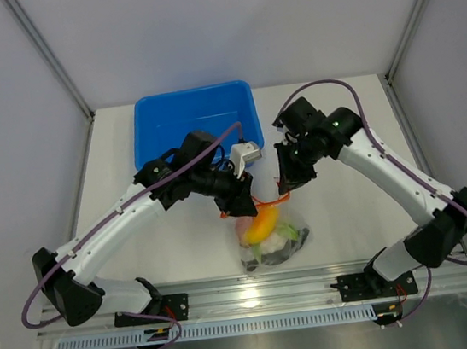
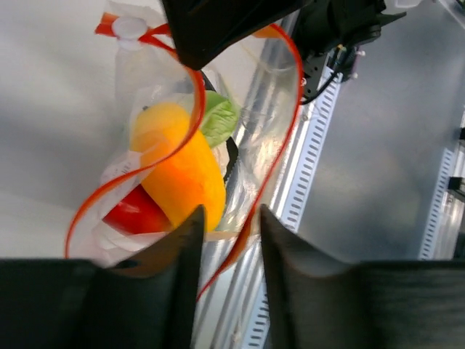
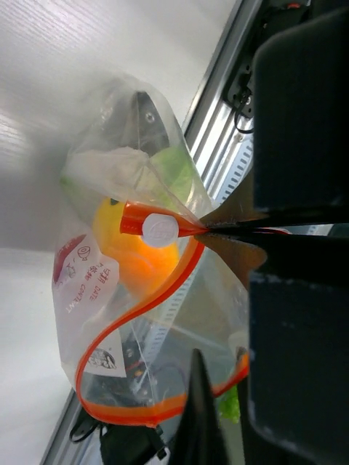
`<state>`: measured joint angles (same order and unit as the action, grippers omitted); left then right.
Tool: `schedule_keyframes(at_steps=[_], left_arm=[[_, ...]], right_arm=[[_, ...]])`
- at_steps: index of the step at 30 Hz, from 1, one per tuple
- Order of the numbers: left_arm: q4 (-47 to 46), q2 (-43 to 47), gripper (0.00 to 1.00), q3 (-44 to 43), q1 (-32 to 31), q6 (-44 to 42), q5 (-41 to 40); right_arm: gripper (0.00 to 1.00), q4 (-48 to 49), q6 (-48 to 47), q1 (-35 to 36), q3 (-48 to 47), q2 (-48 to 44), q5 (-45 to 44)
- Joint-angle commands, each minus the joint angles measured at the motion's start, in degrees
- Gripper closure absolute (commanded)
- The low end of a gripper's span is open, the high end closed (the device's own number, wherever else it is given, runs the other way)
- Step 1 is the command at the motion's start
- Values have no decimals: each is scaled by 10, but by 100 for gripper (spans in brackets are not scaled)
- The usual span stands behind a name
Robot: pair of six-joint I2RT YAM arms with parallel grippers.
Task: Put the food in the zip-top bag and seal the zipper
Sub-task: Adjust the zipper food storage bag at the center of the board.
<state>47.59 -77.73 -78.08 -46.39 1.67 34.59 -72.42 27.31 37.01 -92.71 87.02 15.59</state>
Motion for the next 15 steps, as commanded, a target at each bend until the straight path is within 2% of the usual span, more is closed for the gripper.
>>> schedule_keyframes(at_steps=[1, 3, 5, 6, 13, 15], left_arm=[[-70, 41, 57, 37, -5, 34, -33], [-110, 55, 48, 64, -5, 46, -51], [-133, 67, 5, 86, -5, 61, -67], [-154, 72, 0, 91, -6, 65, -85], [-286, 143, 0, 166, -16, 83, -124], [-294, 146, 1, 168, -16, 88, -122]], right_arm=[[100, 88, 47, 6, 31, -76, -36], [100, 142, 55, 9, 66, -120, -56], [100, 176, 60, 9, 84, -150, -71], [100, 188, 59, 10, 105, -159, -79], [100, 270, 67, 38, 226, -222, -111], [100, 294, 75, 44, 251, -241, -124]])
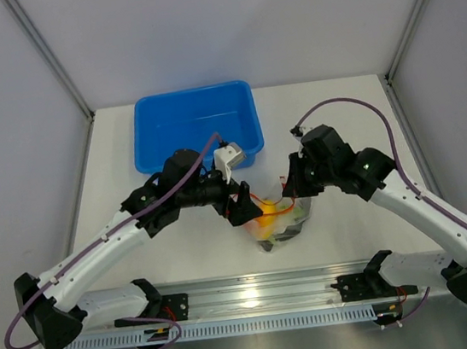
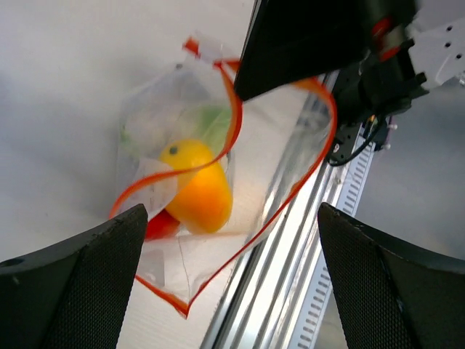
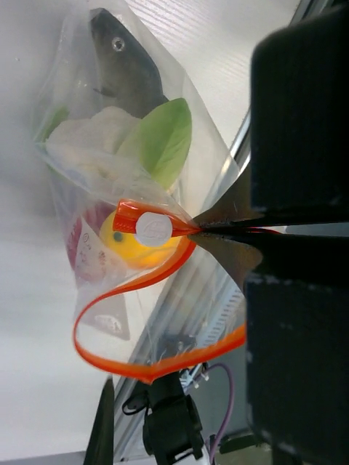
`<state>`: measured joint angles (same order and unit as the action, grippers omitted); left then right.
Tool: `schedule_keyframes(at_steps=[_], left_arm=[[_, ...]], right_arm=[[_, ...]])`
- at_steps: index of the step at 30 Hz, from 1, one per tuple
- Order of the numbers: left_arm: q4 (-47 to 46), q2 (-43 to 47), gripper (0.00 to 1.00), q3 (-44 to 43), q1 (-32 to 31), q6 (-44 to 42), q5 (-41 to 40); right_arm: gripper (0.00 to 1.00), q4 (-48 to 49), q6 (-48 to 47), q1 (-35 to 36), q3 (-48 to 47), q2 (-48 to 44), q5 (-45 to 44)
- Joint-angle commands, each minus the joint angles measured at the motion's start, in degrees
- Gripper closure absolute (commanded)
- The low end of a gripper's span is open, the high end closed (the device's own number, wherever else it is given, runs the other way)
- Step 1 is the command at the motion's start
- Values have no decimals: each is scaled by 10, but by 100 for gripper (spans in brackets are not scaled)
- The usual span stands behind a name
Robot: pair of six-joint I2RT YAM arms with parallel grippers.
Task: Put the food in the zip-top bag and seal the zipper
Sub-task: Adjust the zipper food storage bag at the center of the board.
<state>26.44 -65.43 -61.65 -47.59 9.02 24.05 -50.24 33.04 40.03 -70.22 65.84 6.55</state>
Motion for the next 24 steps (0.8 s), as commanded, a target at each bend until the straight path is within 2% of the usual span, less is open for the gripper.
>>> schedule_keyframes(at_steps=[1, 4, 8, 11, 15, 17, 18, 21, 24], left_arm=[[-87, 22, 1, 3, -4, 15, -2], [-111, 8, 0, 2, -5, -2, 45], [-56, -50, 1, -56, -4, -51, 67], [-53, -90, 0, -78, -4, -87, 97], [-34, -119, 1, -102, -5, -122, 173], [-48, -98, 1, -88, -19, -117, 145], [-71, -88, 0, -74, -25, -112, 86], [-82, -69, 0, -62, -45, -77, -25], [-108, -45, 1, -37, -65, -49, -80]], right_arm=[[100, 87, 19, 16, 45, -33, -38], [100, 108, 21, 21, 61, -46, -46], [100, 109, 29, 22, 60, -56, -43], [100, 106, 30, 23, 57, -65, -38], [100, 88, 34, 22, 32, -67, -58], [100, 81, 49, 22, 23, -62, -65], [100, 77, 55, 22, 15, -58, -65], [100, 80, 82, 22, 10, -49, -88], [100, 81, 109, 22, 10, -35, -99]])
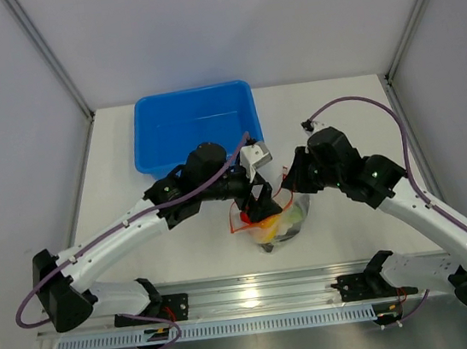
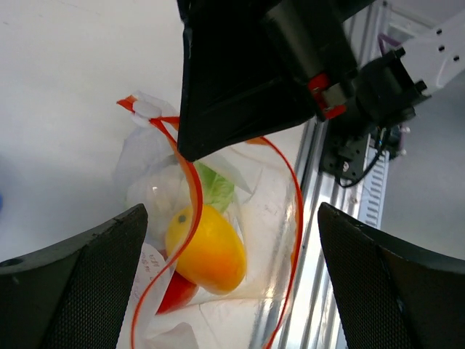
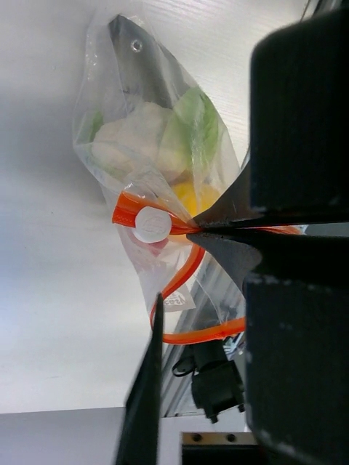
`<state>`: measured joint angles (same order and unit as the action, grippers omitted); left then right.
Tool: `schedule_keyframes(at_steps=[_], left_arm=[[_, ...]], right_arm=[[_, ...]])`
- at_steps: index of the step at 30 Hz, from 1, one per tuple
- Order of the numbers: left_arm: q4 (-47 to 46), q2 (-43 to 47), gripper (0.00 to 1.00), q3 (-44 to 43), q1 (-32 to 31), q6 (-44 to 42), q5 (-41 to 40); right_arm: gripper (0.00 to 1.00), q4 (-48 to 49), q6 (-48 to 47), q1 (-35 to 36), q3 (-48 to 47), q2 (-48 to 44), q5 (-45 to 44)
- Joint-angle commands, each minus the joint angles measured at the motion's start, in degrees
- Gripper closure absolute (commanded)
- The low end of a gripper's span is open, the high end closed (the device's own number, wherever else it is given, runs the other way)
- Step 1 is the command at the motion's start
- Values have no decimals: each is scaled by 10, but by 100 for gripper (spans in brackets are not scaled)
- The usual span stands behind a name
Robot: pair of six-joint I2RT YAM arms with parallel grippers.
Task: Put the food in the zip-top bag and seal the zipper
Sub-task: Adjust the zipper food storage bag at the center of the board.
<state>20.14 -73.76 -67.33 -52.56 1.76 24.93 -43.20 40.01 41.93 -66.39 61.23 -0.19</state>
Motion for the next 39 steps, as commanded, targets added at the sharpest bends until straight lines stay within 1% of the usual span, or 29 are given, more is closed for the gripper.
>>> schedule_keyframes(at_steps=[1, 2, 4, 8, 13, 17, 22, 24, 30, 31, 33, 34, 35, 36, 37, 39], left_arm=[[-87, 46, 0, 28, -22, 31, -96], [-101, 52, 1, 50, -32, 33, -102], [-116, 48, 1, 52, -40, 37, -113], [-102, 15, 0, 26, -58, 39, -136], [-83, -19, 1, 7, -58, 40, -162], [-73, -40, 0, 3, -58, 38, -202], [-84, -56, 0, 1, -58, 20, -268], [-81, -72, 1, -3, -58, 7, -277], [-82, -93, 1, -8, -56, 3, -262], [-83, -95, 6, -7, -54, 5, -254], [-83, -97, 13, -6, -51, 16, -232], [-85, -97, 22, -3, -45, 19, -211], [-94, -97, 26, 1, -43, 23, -205], [-97, -97, 30, 11, -41, 31, -200], [-98, -96, 42, 12, -39, 34, -196], [-105, -96, 48, 22, -36, 42, -191]], right_arm=[[100, 11, 43, 3, -30, 14, -32], [100, 11, 50, 3, -30, 18, -34], [100, 11, 57, 3, -34, 26, -35], [100, 15, 65, 4, -42, 28, -25], [100, 17, 78, 4, -41, 14, -21], [100, 20, 83, 4, -42, 9, -8], [100, 20, 85, 4, -40, 6, -6], [100, 24, 88, 4, -38, 2, 14], [100, 28, 86, 5, -38, -5, 12], [100, 29, 86, 5, -38, -7, 12], [99, 31, 85, 5, -37, -9, 10], [97, 30, 83, 5, -37, -9, 8], [94, 30, 84, 5, -37, -9, 5], [94, 30, 83, 5, -36, -9, 5], [93, 30, 83, 4, -36, -9, 5], [92, 32, 84, 5, -35, -9, 5]])
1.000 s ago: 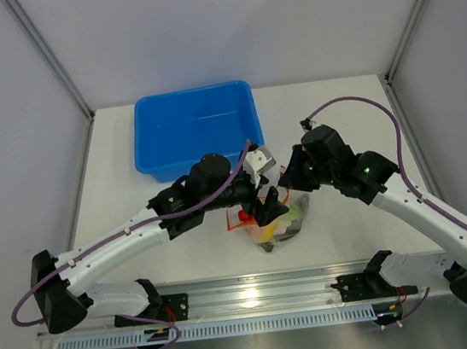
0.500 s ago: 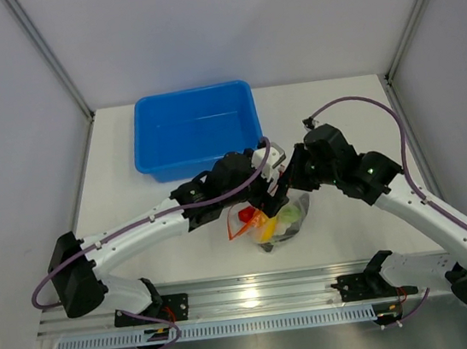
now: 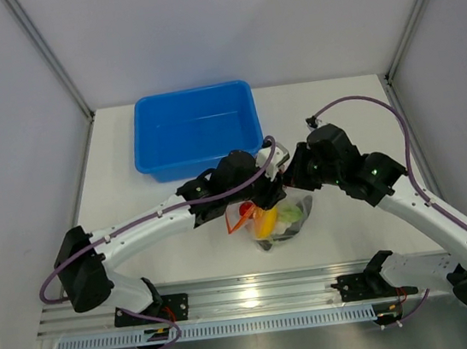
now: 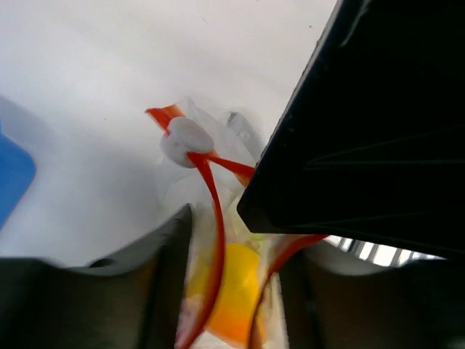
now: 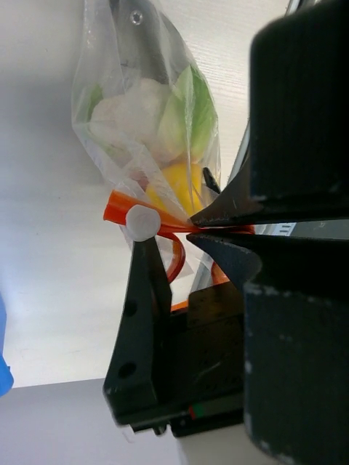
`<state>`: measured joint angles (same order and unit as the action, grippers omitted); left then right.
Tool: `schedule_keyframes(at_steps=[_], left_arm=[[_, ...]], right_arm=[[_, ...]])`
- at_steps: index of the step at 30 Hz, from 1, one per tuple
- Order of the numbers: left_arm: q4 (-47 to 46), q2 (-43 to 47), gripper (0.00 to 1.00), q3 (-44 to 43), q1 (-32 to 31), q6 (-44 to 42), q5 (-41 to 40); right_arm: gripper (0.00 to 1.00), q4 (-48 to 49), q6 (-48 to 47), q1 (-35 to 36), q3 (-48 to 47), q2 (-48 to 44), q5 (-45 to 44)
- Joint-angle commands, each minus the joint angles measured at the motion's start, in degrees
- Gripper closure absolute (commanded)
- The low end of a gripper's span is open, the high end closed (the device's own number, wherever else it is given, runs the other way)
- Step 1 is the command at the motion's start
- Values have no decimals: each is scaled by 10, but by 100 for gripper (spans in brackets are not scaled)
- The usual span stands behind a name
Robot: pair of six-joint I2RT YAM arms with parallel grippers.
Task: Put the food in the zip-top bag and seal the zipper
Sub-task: Adjust the zipper food storage bag at the center of the board.
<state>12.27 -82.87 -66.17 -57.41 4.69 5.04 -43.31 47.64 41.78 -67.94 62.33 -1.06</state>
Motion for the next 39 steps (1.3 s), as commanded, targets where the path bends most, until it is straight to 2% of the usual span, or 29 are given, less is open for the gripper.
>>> schedule_keyframes(at_steps=[1, 3, 4, 6, 7, 9, 10, 13, 15, 17, 18, 19, 25, 31, 32, 34, 36, 39], left_arm=[[-29, -3, 56, 13, 15, 15, 15], [-32, 0, 67, 18, 17, 18, 22], [-32, 1, 83, 21, 19, 21, 25], [-30, 3, 91, 20, 24, 28, 44], [-29, 4, 91, 23, 25, 30, 51], [-33, 14, 91, 26, 28, 37, 65], [-35, 17, 91, 33, 30, 38, 72], [-39, 30, 93, 42, 35, 45, 89], [-38, 36, 99, 46, 38, 44, 95], [-37, 39, 99, 51, 40, 41, 106], [-37, 44, 99, 51, 42, 39, 123], [-38, 47, 99, 53, 44, 35, 138], [-65, 89, 99, 91, 50, 0, 246], [-88, 154, 99, 126, 62, -42, 356], [-84, 161, 99, 127, 65, -45, 370], [-76, 179, 99, 127, 68, -62, 409], [-57, 187, 99, 122, 68, -71, 422], [-39, 196, 100, 114, 69, -75, 436]], right_arm=[[92, 34, 6, 7, -19, -20, 15], [90, 35, 6, 6, -18, -19, 16], [89, 38, 1, 6, -18, -19, 17], [81, 36, -10, 7, -19, -19, 20], [72, 31, -19, 6, -21, -17, 17], [59, 18, -30, 6, -26, -15, 11], [46, 14, -38, 6, -28, -14, 11], [34, 1, -45, 6, -34, -16, -23], [28, -6, -47, 5, -36, -20, -32], [14, -10, -58, 3, -39, -23, -46], [13, -13, -64, 3, -39, -27, -51], [2, -16, -71, -2, -37, -29, -54], [1, 0, -169, -53, -5, -57, 3], [3, 59, -262, -133, 54, -90, 225], [4, 79, -268, -142, 73, -96, 288], [10, 126, -274, -156, 97, -113, 356], [16, 154, -266, -164, 122, -121, 448], [22, 211, -240, -161, 146, -128, 530]])
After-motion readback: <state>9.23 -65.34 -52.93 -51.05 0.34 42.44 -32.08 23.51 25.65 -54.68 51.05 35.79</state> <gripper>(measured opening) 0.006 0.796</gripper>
